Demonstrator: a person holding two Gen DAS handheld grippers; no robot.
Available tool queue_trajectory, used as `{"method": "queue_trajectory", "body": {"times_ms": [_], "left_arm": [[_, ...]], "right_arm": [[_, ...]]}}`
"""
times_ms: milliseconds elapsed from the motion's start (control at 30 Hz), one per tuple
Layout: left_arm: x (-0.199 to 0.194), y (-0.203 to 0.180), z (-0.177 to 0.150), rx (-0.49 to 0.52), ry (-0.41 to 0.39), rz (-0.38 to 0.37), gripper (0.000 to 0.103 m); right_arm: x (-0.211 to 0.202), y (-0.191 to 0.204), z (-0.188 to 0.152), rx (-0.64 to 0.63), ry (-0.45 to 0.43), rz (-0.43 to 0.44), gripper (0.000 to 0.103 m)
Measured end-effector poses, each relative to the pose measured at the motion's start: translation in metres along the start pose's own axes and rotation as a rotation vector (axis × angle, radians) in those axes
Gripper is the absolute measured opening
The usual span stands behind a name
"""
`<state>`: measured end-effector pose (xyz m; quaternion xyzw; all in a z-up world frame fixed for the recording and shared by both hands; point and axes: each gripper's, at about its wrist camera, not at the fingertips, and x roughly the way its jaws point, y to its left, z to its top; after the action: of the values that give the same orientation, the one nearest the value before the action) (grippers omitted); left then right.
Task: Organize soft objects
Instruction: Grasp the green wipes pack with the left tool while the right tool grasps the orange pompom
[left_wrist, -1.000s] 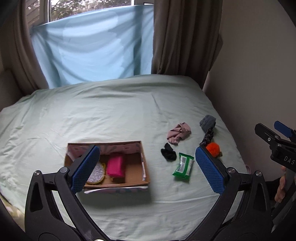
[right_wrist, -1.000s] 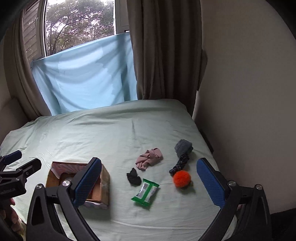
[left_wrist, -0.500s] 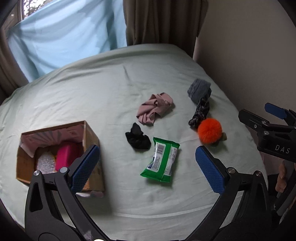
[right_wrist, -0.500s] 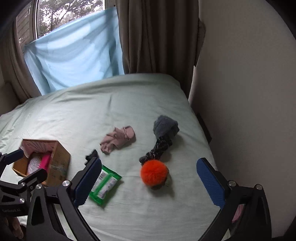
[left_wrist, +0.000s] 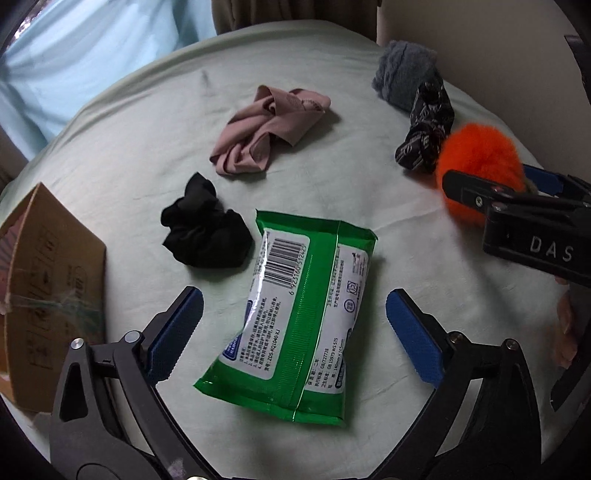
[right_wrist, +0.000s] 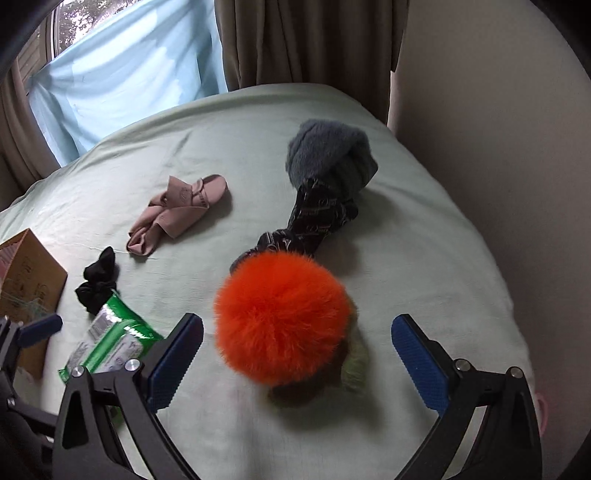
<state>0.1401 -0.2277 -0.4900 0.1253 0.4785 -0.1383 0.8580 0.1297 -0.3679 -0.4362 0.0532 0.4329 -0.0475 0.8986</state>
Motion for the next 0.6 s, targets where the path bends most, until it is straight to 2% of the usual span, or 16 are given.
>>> {"method": "queue_trajectory", "body": {"times_ms": [33, 167, 233, 267, 433, 600], "left_arm": [[0.005, -0.001, -0.001, -0.002, 0.012, -0.004, 0.088], [0.014, -0.001, -0.002, -0.009, 0.021, -0.036, 0.074], [0.014, -0.002, 0.0, 0.001, 0.024, -0.052, 0.056], [0.014, -0.003, 0.002, 0.01, 0.026, -0.062, 0.051], [0.013, -0.005, 0.006, 0.02, 0.027, -0.067, 0.041], [0.006, -0.002, 0.01, 0.003, 0.026, -0.07, 0.038]], "right_arm": [[0.007, 0.0, 0.0, -0.001, 0.002, -0.001, 0.094], [0.024, 0.002, 0.002, -0.011, 0.02, 0.003, 0.078], [0.028, 0.002, 0.002, -0.015, 0.025, 0.004, 0.071], [0.029, 0.002, 0.002, -0.016, 0.026, 0.002, 0.066], [0.029, -0.002, 0.003, -0.001, 0.031, 0.001, 0.048], [0.024, -0.005, 0.002, 0.004, 0.03, -0.002, 0.042]]}}
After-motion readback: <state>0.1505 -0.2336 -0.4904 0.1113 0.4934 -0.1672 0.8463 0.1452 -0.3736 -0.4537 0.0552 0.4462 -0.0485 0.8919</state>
